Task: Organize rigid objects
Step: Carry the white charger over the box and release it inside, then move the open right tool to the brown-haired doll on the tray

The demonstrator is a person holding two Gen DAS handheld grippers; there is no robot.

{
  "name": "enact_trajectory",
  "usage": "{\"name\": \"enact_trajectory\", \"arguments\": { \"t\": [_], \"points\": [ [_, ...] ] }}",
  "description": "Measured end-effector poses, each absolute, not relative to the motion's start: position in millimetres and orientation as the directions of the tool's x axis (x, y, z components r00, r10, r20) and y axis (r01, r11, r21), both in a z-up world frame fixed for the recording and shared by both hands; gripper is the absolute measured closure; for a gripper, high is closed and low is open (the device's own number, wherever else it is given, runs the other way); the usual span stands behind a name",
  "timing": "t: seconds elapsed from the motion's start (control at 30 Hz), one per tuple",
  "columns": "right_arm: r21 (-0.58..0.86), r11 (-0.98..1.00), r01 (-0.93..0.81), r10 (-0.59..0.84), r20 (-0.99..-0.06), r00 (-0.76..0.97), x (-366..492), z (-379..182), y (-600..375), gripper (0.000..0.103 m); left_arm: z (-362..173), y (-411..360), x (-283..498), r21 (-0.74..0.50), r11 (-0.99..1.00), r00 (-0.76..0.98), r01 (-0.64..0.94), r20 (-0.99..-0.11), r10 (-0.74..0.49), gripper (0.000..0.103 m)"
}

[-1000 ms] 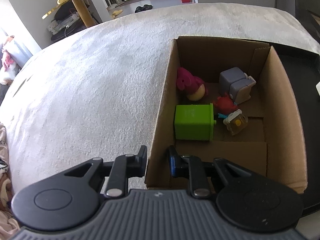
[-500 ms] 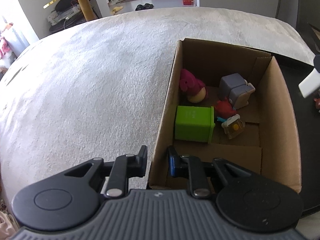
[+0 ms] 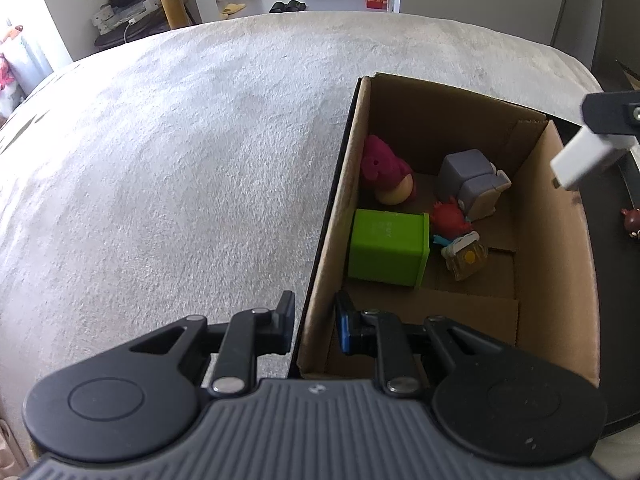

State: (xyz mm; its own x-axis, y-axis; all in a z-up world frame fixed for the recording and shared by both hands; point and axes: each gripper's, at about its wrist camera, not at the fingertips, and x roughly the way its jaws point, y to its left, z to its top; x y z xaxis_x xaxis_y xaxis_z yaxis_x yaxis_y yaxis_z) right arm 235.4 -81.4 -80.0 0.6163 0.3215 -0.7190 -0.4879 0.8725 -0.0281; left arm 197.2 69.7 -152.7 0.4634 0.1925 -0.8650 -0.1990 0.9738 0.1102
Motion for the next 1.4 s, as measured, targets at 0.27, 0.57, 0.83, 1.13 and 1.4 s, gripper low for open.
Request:
{"name": "enact_trajectory", "arguments": {
  "t": [0.27, 0.57, 0.83, 1.13, 1.4],
  "points": [
    [-0.098, 0.788, -0.608, 0.341, -0.752, 0.564, 242, -93, -63, 0.067, -153, 70, 197, 0.107, 0.973, 0.466, -0.202, -0.864, 0.192, 0.083],
    [-0.251, 0.644, -0.723, 0.309, -0.779, 0.546, 243, -105, -45, 0.067, -153, 71, 197, 0.099, 0.974, 0.466, -0.206, -0.865, 0.186, 0.083],
    [-0.333, 0.657, -0.676, 0.252, -0.748, 0.614, 244, -105, -50, 0.061, -155, 70, 199, 0.111, 0.974, 0.459, -0.198, -0.868, 0.192, 0.082],
    [-0.246, 0.729, -0.639, 0.258, -0.767, 0.588, 235, -108, -72, 0.056, -155, 68, 199, 0.127, 0.973, 0.455, -0.192, -0.867, 0.203, 0.082],
    [-0.186, 0.794, -0.578, 0.244, -0.774, 0.584, 230, -109, -106, 0.051, -156, 62, 200, 0.166, 0.972, 0.453, -0.169, -0.862, 0.226, 0.082]
  ]
}}
